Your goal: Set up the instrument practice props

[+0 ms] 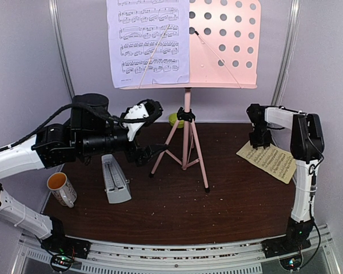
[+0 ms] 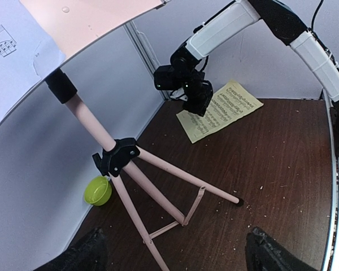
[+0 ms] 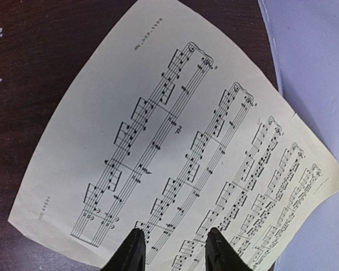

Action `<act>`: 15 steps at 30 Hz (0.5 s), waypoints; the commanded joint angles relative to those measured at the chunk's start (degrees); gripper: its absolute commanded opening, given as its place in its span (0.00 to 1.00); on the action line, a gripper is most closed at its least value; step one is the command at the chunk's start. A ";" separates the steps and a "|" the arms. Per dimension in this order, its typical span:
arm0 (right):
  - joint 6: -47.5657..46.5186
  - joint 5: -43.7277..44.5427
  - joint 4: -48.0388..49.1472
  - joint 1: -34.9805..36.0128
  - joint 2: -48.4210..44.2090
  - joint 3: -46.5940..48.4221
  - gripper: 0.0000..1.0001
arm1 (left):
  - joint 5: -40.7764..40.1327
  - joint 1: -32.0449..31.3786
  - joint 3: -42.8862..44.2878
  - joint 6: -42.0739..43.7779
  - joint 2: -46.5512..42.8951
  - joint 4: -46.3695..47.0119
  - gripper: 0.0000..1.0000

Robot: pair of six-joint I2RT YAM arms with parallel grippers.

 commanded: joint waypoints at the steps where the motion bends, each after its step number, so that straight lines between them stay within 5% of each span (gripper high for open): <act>1: -5.03 8.08 -4.02 -0.07 2.92 1.88 0.38 | -0.55 0.02 -0.38 1.28 -1.11 1.68 0.87; 15: -8.13 6.86 -5.42 1.84 5.19 1.06 0.29 | -0.03 1.05 -0.12 2.57 -0.41 1.85 0.86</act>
